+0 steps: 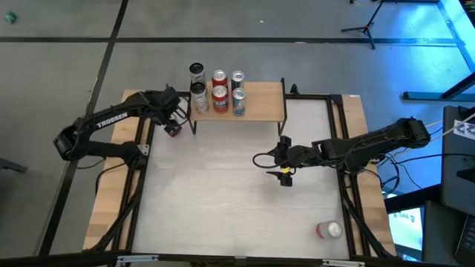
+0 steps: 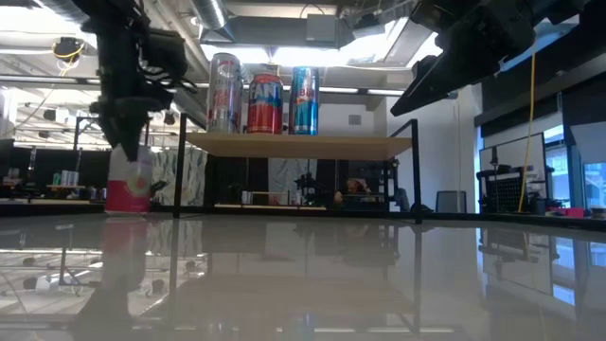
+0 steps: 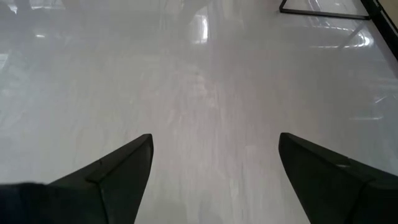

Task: Place canned beverage on shelf
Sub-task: Put the right pink soda can on the shelf

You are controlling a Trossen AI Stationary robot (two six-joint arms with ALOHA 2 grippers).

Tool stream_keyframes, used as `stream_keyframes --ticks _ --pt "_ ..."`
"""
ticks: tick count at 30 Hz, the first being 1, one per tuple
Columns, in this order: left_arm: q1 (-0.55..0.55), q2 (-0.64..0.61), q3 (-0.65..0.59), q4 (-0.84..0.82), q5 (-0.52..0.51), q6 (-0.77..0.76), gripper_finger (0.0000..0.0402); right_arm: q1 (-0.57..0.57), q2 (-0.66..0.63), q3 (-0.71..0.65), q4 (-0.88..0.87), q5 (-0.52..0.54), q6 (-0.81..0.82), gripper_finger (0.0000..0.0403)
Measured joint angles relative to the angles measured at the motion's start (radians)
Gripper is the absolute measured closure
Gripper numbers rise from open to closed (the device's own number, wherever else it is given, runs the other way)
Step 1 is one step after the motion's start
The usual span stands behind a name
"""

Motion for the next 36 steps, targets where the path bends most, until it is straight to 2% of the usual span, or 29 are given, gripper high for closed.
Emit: stream_keyframes --ticks 6,11,20,30,36 --pt "-0.135 -0.092 -0.002 -0.071 0.007 -0.086 0.0163 0.000 0.003 0.000 0.002 0.000 0.000 0.0061" --pt "-0.270 -0.154 -0.002 -0.064 0.091 -0.095 0.0163 0.000 0.003 0.000 -0.001 0.000 0.003 0.0061" --pt "-0.547 -0.148 -0.002 0.012 0.116 -0.165 0.0159 0.000 0.003 0.000 0.008 0.018 -0.003 0.0061" --pt "-0.821 -0.018 0.000 0.318 0.116 -0.220 0.0158 0.000 0.003 0.000 0.007 0.018 -0.004 0.0061" --pt "-0.924 0.127 0.003 0.502 0.039 -0.223 0.0158 0.000 0.003 0.000 0.007 0.017 0.001 0.0061"
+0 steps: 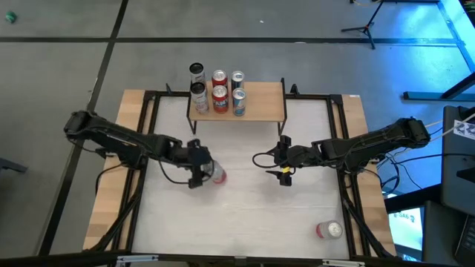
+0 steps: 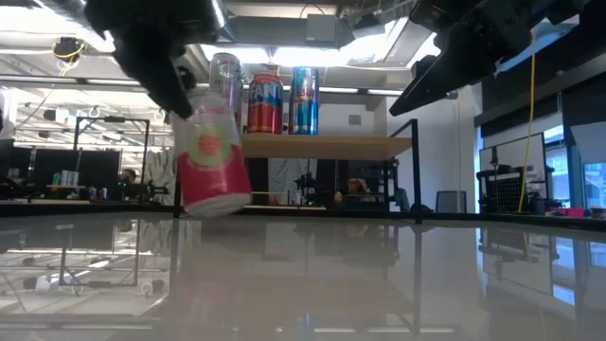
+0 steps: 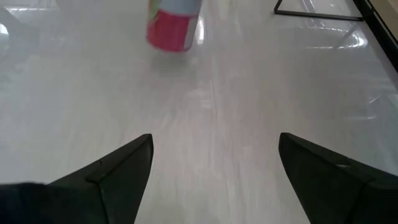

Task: Place canned beverage on shelf
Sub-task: Put the right pink soda can on the shelf

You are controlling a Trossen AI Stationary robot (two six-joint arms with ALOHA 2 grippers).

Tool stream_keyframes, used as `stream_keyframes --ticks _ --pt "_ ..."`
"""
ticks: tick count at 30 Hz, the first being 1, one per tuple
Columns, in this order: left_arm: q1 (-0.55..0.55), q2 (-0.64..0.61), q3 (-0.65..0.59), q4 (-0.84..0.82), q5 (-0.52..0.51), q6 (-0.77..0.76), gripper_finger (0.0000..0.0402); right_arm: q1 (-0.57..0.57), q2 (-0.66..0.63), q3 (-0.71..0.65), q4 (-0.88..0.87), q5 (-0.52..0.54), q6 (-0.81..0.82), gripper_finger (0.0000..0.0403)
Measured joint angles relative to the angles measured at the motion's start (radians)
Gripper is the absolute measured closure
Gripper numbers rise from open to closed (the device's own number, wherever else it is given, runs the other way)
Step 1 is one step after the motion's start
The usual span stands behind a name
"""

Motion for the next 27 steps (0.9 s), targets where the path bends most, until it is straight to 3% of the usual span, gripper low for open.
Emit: stream_keyframes --ticks 18,27 --pt "-0.042 0.446 0.378 0.032 -0.031 0.109 0.0157 0.000 0.050 0.001 0.027 -0.020 -0.020 0.0061" --pt "-0.064 0.483 0.447 0.038 -0.066 0.178 0.0121 0.000 0.055 0.001 0.045 -0.029 -0.033 0.0061"
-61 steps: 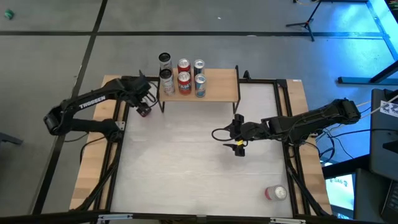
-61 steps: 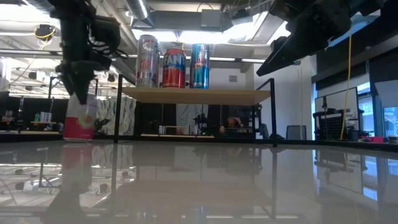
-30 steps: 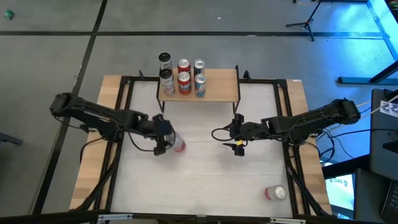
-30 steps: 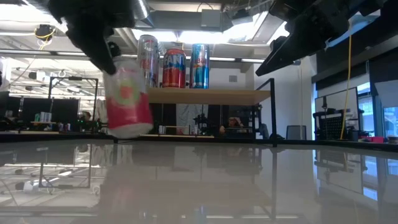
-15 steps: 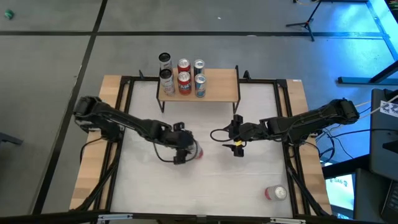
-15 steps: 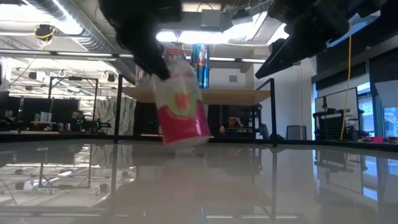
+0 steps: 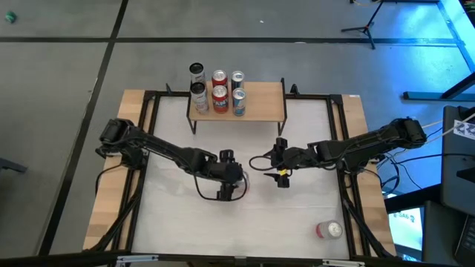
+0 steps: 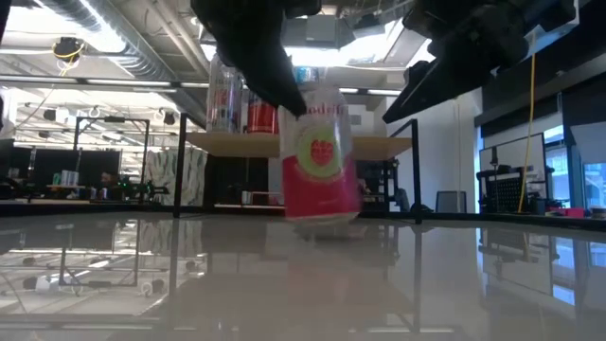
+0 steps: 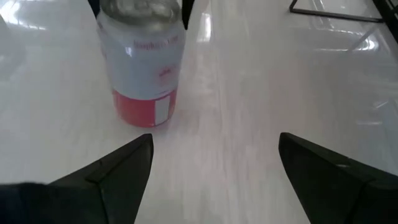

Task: Place canned beverage on shelf
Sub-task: Put the right pink soda can on the shelf

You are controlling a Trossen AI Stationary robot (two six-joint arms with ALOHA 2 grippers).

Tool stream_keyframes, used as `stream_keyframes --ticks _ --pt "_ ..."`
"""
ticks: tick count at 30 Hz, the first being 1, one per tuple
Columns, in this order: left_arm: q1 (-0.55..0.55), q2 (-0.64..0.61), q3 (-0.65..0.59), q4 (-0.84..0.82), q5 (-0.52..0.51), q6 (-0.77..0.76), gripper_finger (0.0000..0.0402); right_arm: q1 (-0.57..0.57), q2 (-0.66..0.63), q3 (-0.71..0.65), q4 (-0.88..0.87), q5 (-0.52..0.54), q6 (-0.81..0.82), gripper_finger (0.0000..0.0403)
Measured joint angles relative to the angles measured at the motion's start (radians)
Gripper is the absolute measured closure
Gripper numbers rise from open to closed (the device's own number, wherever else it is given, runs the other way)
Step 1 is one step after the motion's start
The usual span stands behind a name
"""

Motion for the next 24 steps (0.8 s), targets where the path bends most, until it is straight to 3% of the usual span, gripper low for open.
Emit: stream_keyframes --ticks 8,24 --pt "-0.003 -0.001 0.001 0.012 -0.012 0.004 0.0078 0.000 0.000 0.000 0.007 0.000 0.002 0.0061" --pt "-0.030 -0.085 0.000 -0.119 -0.044 -0.020 0.0081 0.000 0.000 0.000 0.045 0.000 0.010 0.0061"
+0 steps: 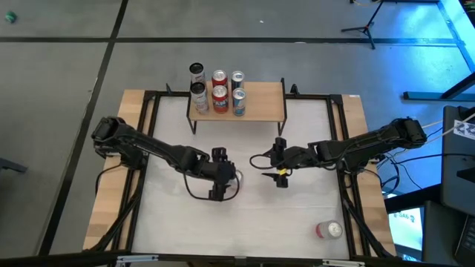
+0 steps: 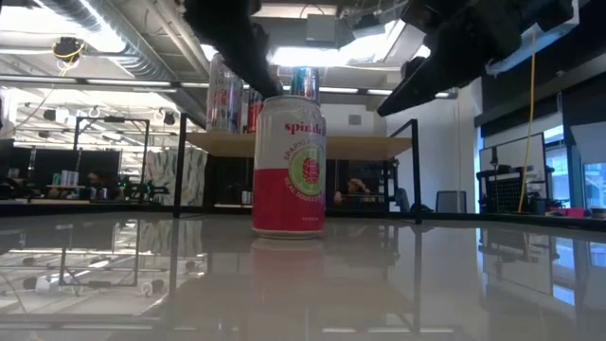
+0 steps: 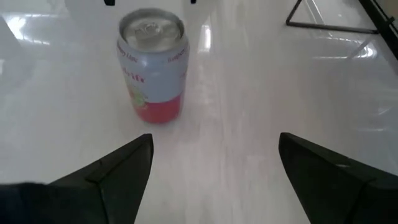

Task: Place canned beverage on shelf
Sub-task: Put the right pink soda can on the shelf

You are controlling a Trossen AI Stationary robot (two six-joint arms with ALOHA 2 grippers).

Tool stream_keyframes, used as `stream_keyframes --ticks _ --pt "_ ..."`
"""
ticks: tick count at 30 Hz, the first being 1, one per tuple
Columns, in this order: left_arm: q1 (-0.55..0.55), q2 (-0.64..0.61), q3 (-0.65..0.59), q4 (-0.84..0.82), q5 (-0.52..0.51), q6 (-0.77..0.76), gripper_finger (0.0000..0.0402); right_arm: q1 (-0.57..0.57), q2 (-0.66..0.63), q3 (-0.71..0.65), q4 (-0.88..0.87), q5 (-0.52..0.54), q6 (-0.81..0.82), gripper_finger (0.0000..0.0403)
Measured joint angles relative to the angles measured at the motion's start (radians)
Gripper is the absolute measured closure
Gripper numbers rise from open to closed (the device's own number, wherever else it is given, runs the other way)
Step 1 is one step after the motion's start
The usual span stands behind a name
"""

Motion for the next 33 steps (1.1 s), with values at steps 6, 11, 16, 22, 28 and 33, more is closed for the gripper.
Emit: stream_keyframes --ticks 6,11,16,22,28,33 --pt "-0.022 -0.001 -0.046 -0.026 0.001 -0.036 0.0081 0.000 0.046 -0.001 0.156 -0.069 -0.011 0.0061" --pt "-0.043 -0.001 -0.174 0.050 -0.064 -0.102 0.0081 0.000 0.160 -0.001 0.350 -0.131 -0.062 0.0061" --pt "-0.045 0.000 -0.295 0.266 -0.053 -0.108 0.0081 0.000 0.269 -0.001 0.499 -0.138 -0.104 0.0061" --pt "-0.042 0.000 -0.360 0.426 -0.066 -0.108 0.0081 0.000 0.335 -0.001 0.566 -0.165 -0.157 0.0061" --pt "-0.021 0.000 -0.362 0.438 -0.142 -0.160 0.0081 0.000 0.368 -0.001 0.618 -0.172 -0.215 0.0061" --pt "-0.011 0.000 -0.361 0.410 -0.149 -0.195 0.0081 -0.001 0.364 -0.001 0.612 -0.191 -0.223 0.0061"
